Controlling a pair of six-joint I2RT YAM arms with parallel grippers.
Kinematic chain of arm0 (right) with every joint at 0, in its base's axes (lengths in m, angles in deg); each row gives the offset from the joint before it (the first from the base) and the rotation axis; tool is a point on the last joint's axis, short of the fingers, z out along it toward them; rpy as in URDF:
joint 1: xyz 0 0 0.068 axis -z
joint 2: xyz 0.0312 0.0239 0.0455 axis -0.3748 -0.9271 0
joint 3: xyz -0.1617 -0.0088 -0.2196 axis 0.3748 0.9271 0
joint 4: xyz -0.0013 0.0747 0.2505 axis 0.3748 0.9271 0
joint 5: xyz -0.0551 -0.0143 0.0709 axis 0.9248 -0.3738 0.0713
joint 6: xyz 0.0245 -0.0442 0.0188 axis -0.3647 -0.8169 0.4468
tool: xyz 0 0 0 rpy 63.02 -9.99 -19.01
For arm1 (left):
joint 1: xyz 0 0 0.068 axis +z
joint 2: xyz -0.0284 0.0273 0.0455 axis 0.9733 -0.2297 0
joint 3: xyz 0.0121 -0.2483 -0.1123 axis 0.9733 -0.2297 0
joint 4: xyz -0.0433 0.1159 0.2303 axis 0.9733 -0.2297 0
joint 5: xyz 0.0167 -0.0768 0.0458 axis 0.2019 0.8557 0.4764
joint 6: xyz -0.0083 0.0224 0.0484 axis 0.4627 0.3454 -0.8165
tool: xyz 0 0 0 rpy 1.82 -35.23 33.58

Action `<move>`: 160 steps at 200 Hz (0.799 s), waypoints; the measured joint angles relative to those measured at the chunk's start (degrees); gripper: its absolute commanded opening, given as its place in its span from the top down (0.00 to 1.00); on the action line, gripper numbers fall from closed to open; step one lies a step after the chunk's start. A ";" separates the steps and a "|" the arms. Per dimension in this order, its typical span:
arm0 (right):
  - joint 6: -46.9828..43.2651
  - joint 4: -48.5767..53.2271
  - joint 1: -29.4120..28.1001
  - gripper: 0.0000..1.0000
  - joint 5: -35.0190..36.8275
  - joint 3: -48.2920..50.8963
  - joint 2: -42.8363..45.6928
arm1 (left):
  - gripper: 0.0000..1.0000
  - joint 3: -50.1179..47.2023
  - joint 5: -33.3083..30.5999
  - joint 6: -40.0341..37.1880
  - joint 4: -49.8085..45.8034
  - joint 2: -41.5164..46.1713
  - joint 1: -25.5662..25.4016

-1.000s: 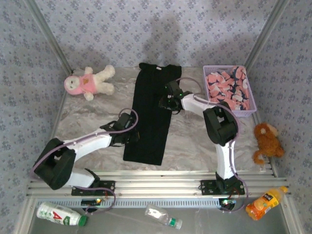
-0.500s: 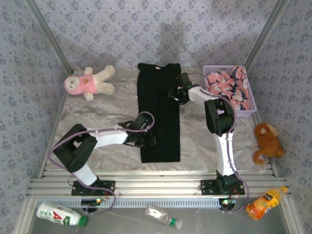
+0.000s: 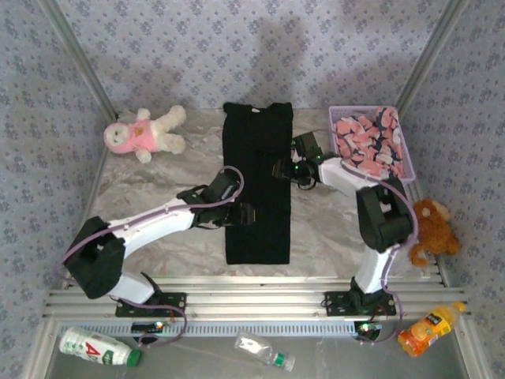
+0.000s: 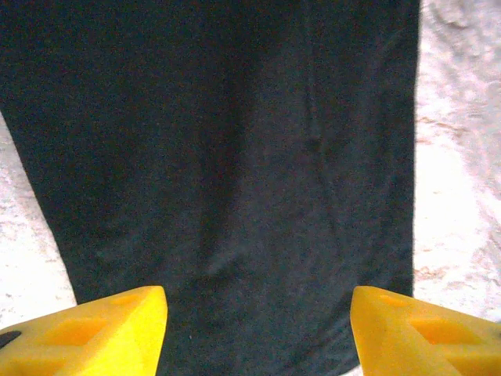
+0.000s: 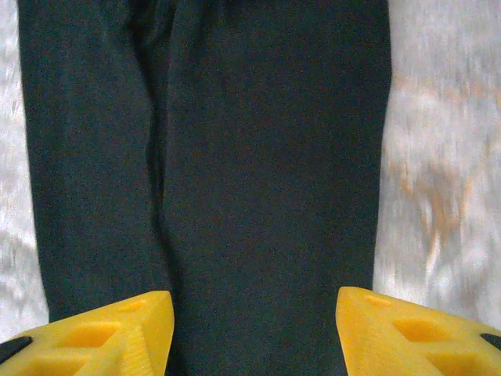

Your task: Fold and stack the mixed laundry pile

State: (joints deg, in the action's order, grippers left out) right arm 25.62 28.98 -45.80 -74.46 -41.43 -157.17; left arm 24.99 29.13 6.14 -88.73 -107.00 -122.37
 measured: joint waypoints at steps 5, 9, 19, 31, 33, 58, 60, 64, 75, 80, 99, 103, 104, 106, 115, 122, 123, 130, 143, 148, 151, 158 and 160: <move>-0.22 0.59 -0.98 0.40 0.31 1.79 2.03 | 0.35 -0.72 0.15 0.00 -0.09 1.03 0.00; -0.33 1.07 -2.05 0.40 0.81 3.28 3.76 | 0.36 -1.49 0.33 0.02 -0.11 1.92 0.00; -0.35 2.54 -4.74 0.40 1.46 6.54 7.32 | 0.37 -3.82 0.87 0.07 -0.24 4.04 0.00; -0.13 4.13 -8.79 0.40 2.84 10.38 11.10 | 0.39 -7.26 1.90 0.52 -0.31 6.60 -0.02; -0.04 4.44 -9.40 0.40 2.97 10.95 11.65 | 0.40 -7.76 2.08 0.76 -0.33 6.95 -0.02; 3.67 7.34 -18.80 0.40 5.20 18.51 17.66 | 0.42 -15.32 4.70 3.10 -0.09 11.47 -0.46; 4.26 7.58 -19.61 0.40 5.35 19.02 18.05 | 0.42 -15.93 4.96 3.50 -0.04 11.82 -0.57; 4.87 8.00 -20.90 0.41 5.79 19.85 18.58 | 0.42 -16.94 5.35 3.91 -0.07 12.39 -0.70; 7.54 9.49 -24.94 0.41 6.93 22.10 20.00 | 0.42 -19.32 6.23 5.18 -0.07 13.86 -1.51; 8.35 9.99 -26.29 0.41 7.37 22.80 20.39 | 0.43 -20.13 6.51 5.62 -0.09 14.40 -1.88; 12.90 11.26 -32.09 0.40 8.83 25.46 21.66 | 0.43 -22.10 7.19 7.23 0.22 15.91 -3.28; 13.79 11.39 -33.05 0.40 9.11 25.88 21.79 | 0.44 -22.34 7.30 7.65 0.44 16.13 -3.54; 13.88 11.41 -33.20 0.40 9.20 25.94 21.81 | 0.44 -22.38 7.28 7.67 0.48 16.15 -3.58; 14.38 11.52 -33.64 0.40 9.35 26.18 21.86 | 0.44 -22.51 7.30 7.87 0.61 16.17 -3.72; 16.24 11.67 -35.06 0.40 10.10 26.97 21.90 | 0.44 -22.97 7.48 8.74 1.46 16.24 -4.35; 17.44 11.63 -35.78 0.40 10.56 27.56 21.90 | 0.45 -23.28 7.58 9.35 2.14 16.24 -4.76; 17.51 11.61 -35.82 0.40 10.62 27.63 21.90 | 0.45 -23.30 7.56 9.38 2.25 16.24 -4.79; 18.51 11.63 -36.17 0.40 11.10 28.17 21.90 | 0.46 -23.61 7.69 10.05 3.17 16.15 -5.18; 19.87 11.54 -36.26 0.40 11.85 28.81 21.90 | 0.47 -24.20 7.91 11.08 5.20 15.74 -5.73; 20.28 11.56 -36.26 0.40 12.17 28.83 21.90 | 0.48 -24.33 7.93 11.39 5.84 15.39 -5.84; 20.50 11.54 -36.26 0.40 12.28 28.83 21.90 | 0.49 -24.39 7.96 11.56 6.19 15.15 -5.90; 21.05 11.34 -36.24 0.40 12.66 28.81 21.90 | 0.50 -24.41 8.17 11.98 6.99 14.25 -5.90; 21.18 11.34 -36.24 0.40 12.74 28.81 21.90 | 0.51 -24.41 8.17 12.13 7.30 13.94 -5.90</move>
State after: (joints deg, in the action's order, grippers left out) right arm 46.80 40.32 -82.04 -61.72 -12.62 -135.27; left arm 0.58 37.31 18.27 -81.43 -93.06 -128.27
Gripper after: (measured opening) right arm 0.598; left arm 0.516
